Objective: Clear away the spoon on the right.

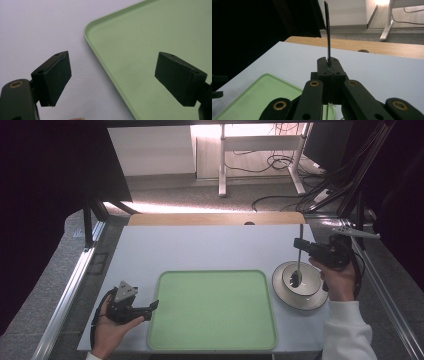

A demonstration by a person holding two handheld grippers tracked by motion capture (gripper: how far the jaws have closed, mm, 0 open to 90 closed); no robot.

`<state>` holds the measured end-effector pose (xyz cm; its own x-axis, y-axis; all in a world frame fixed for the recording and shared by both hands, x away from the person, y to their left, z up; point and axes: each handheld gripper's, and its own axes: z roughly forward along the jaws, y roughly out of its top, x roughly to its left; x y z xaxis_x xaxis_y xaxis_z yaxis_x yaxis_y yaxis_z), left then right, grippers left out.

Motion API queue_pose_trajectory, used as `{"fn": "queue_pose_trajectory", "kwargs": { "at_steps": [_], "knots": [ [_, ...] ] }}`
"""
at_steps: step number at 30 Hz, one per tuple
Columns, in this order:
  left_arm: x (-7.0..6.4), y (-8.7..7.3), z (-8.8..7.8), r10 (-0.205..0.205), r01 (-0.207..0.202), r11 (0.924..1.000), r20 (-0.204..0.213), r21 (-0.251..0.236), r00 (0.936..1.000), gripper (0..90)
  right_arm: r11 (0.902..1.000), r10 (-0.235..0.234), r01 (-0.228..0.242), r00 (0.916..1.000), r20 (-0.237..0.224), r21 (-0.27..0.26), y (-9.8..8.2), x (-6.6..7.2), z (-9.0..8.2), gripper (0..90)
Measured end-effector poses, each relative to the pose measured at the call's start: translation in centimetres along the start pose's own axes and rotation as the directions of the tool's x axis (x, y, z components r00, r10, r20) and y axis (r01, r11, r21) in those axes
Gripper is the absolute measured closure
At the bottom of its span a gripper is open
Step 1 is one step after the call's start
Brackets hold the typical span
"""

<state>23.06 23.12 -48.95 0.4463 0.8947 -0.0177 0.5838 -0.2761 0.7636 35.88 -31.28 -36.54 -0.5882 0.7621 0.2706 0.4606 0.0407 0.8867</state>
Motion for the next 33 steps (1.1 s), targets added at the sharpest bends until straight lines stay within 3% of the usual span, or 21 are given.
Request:
{"fn": "queue_pose_trajectory", "kwargs": {
  "at_steps": [18, 25, 33],
  "knots": [
    [0.2, 0.0, -0.1, -0.003, 0.003, 1.0, -0.004, 0.0, 1.0, 13.2, 0.9984, -0.026, 0.029, 0.9979, -0.059, 0.049, -0.3, 2.7, 1.6, 89.5],
    [0.0, 0.1, 0.1, 0.005, -0.005, 1.0, 0.0, 0.002, 1.0, 13.2, 0.9975, -0.054, 0.057, 0.9962, -0.068, 0.041, -0.5, 4.0, 1.7, 89.5],
    [0.2, 0.0, 0.0, -0.002, 0.002, 1.0, 0.0, 0.0, 1.0, 13.2, 0.9968, -0.055, 0.061, 0.9934, -0.101, 0.053, -0.7, 4.9, 2.5, 89.4]
  ]
}}
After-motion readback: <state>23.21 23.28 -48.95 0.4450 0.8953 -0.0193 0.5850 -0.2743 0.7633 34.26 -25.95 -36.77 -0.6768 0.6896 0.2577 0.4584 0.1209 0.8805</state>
